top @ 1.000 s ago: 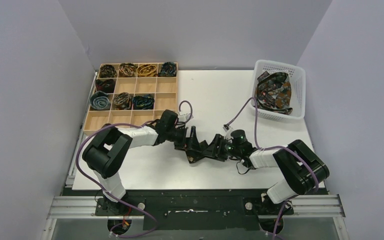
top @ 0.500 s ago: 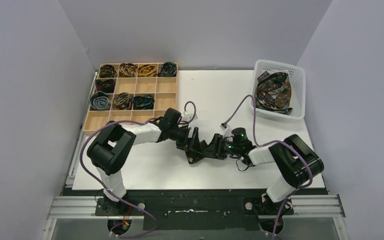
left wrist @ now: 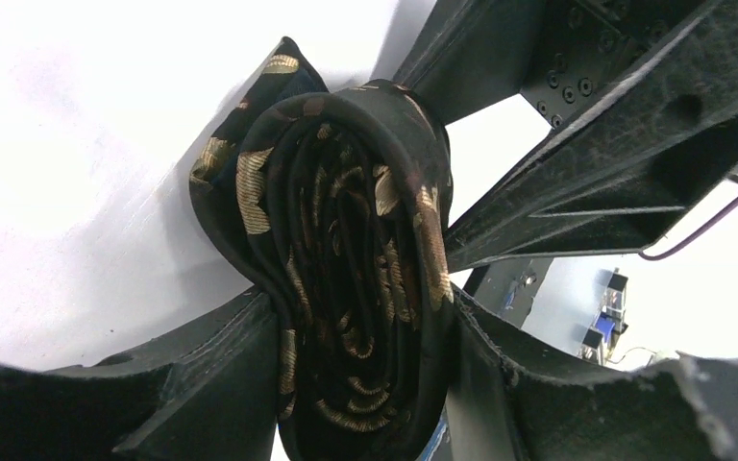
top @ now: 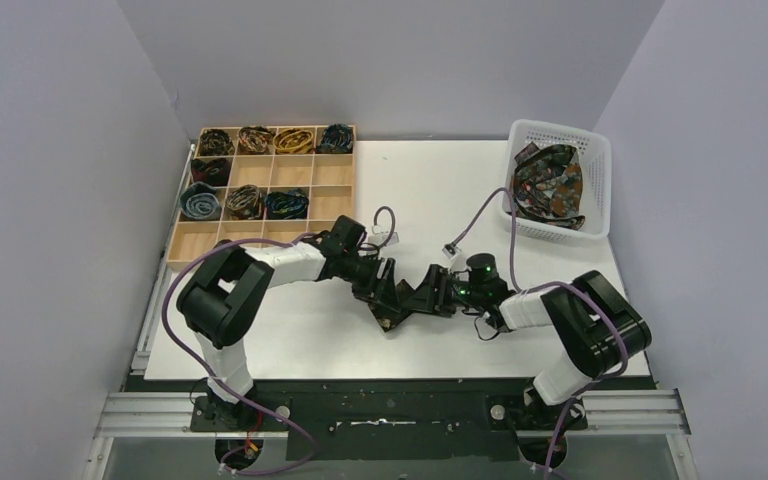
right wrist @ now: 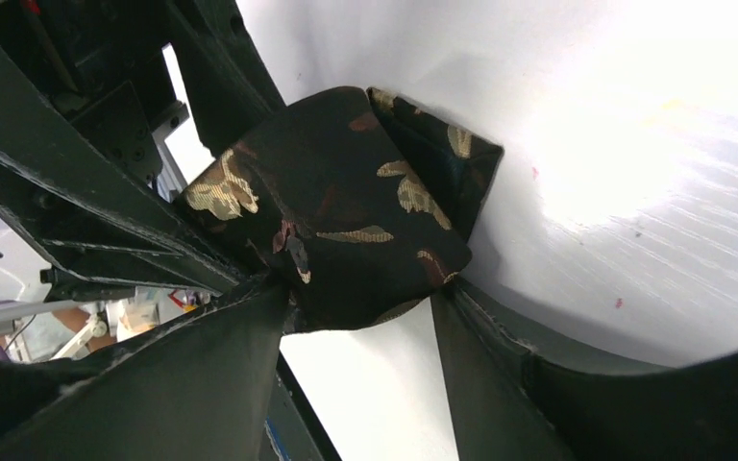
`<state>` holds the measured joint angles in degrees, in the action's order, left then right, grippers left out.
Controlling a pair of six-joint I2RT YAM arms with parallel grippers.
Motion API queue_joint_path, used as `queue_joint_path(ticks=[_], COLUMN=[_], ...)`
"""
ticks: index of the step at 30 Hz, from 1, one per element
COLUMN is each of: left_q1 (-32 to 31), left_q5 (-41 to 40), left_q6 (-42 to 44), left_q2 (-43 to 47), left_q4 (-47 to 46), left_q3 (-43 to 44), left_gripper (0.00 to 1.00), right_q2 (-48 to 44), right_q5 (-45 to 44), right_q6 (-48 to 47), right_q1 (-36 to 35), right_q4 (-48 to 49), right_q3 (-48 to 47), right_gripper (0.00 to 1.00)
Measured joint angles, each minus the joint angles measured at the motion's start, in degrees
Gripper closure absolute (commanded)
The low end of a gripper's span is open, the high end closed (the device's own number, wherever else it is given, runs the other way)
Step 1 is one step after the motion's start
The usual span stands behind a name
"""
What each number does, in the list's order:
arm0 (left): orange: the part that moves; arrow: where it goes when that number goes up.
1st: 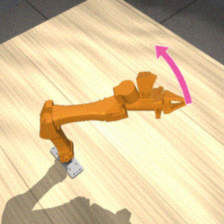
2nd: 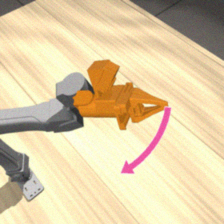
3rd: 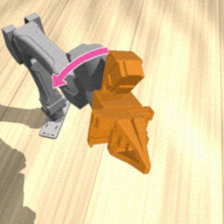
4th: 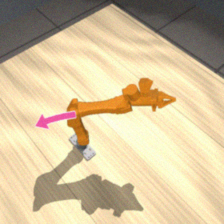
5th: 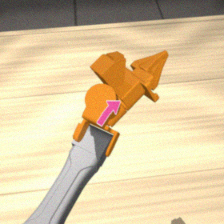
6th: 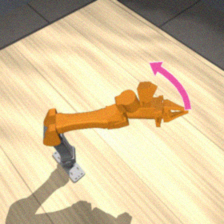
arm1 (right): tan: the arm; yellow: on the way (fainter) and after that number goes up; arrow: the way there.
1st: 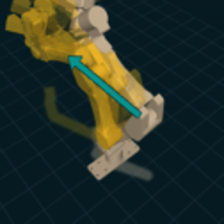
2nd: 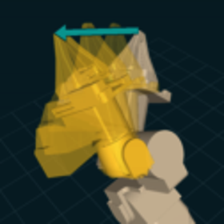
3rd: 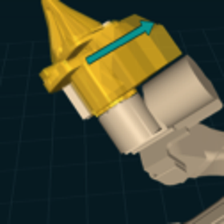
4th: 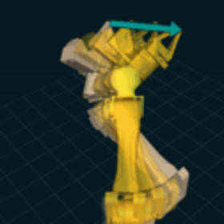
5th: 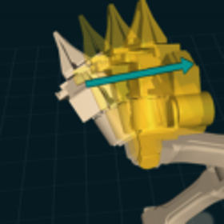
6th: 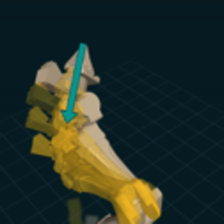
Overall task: Roll the ties
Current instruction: Pick up the tie at the center of the board.
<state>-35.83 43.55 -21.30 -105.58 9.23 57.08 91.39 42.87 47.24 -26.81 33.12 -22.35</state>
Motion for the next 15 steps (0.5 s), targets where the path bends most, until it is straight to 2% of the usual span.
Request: queue_joint_path(ticks=[4,10,12,15], left_q1=[-0.2,-0.5,-0.5,-0.5], left_q5=[-0.2,-0.7,-0.9,-1.1], left_q6=[-0.5,-0.8,-1.0,-1.2], left_q2=[0.1,0.1,0.1,0.1], left_q4=[0.0,-0.1,-0.1,-0.3], left_q3=[-0.2,-0.2,-0.2,-0.2], left_gripper=[0.52,0.52,0.53,0.53], right_q2=[-2.5,-11.5,-14.6,-18.7], right_q5=[-1.9,-7.5,-9.0,-10.6], right_q6=[-0.1,0.1,0.8,2.1], right_q1=[0.3,0.4,0.4,0.4], right_q4=[-2.7,-12.0,-14.7,-16.8], right_q3=[0.0,2.0,2.5,3.5], right_gripper=[0.37,0.39,0.44,0.65])
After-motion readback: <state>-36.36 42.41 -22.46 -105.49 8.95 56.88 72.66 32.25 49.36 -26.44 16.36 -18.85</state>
